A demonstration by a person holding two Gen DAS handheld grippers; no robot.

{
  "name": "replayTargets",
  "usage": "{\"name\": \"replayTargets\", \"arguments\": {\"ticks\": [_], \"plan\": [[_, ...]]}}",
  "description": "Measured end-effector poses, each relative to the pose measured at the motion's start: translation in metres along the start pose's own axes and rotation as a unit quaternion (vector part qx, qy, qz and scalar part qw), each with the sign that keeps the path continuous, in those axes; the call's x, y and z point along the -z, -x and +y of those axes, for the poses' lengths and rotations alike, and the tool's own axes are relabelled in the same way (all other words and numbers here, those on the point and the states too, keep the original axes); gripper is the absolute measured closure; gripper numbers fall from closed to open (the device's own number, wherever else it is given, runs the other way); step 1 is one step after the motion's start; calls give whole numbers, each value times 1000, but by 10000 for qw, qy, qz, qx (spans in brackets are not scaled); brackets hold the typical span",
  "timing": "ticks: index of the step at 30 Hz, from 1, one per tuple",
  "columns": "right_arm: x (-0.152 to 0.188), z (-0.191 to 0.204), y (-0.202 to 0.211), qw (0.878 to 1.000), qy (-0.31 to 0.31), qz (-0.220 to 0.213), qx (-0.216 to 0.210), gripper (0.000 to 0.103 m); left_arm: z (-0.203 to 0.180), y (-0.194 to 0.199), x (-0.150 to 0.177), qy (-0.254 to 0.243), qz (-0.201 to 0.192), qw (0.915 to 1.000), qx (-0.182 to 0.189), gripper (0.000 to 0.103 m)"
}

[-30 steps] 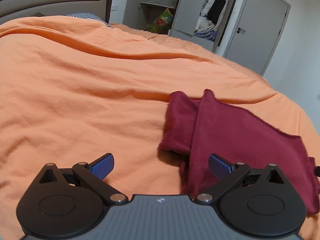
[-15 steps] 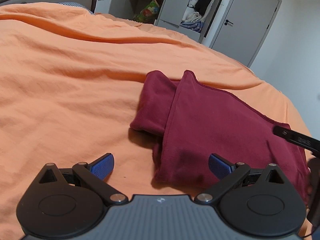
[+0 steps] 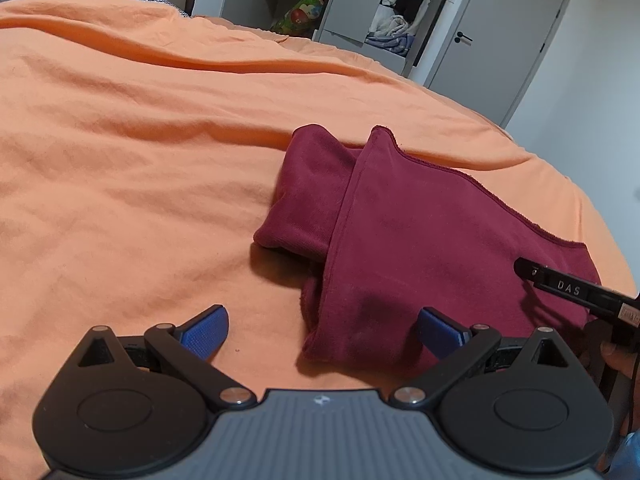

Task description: Fold small clothes

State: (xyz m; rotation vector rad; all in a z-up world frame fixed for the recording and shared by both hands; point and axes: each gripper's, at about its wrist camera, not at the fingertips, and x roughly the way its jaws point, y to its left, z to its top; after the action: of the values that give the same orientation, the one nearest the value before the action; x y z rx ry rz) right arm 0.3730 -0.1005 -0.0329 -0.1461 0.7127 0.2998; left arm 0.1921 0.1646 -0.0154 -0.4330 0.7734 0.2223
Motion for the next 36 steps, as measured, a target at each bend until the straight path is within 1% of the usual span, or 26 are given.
{"name": "replayTargets", "arguments": {"ticks": [6, 9, 12, 15, 18, 21, 24, 26, 28, 30, 33, 36], "plan": [[2, 1, -4, 10000, -28, 4, -27, 1, -3, -4, -4, 206, 17, 9996, 212, 0], [3, 1, -5, 10000, -28, -19, -23, 1, -10, -7, -5, 286, 148, 9989, 336, 0], [5, -1, -5, 10000, -59, -40, -46, 1, -20, -7, 3, 298, 305, 9976, 541, 0], [6, -2, -4, 9999, -78, -41, -58, 1, -23, -2, 14, 375, 293, 9969, 622, 0], [6, -2, -4, 9999, -77, -48, -52, 1, -23, -6, 22, 569, 367, 9946, 790, 0], [7, -2, -3, 10000, -62, -56, -33, 1, -23, -12, 21, 757, 393, 9916, 977, 1], [7, -1, -2, 10000, -51, -14, -20, 1, -27, -17, 17, 822, 356, 9907, 1022, 1], [7, 1, 0, 10000, -28, 51, -5, 1, -30, -23, 12, 825, 371, 9915, 931, 1], [8, 4, 6, 9999, 36, 118, 24, 1, -30, -27, 7, 948, 343, 9907, 919, 1], [13, 8, 15, 9997, 183, 156, 18, 1, -30, -30, 3, 1089, 357, 9891, 926, 1], [25, 11, 34, 9992, 393, 99, 33, 1, -29, -33, 2, 1125, 339, 9890, 896, 1], [39, 12, 52, 9994, 349, 41, 67, 1, -25, -32, 4, 1116, 312, 9892, 893, 1]]}}
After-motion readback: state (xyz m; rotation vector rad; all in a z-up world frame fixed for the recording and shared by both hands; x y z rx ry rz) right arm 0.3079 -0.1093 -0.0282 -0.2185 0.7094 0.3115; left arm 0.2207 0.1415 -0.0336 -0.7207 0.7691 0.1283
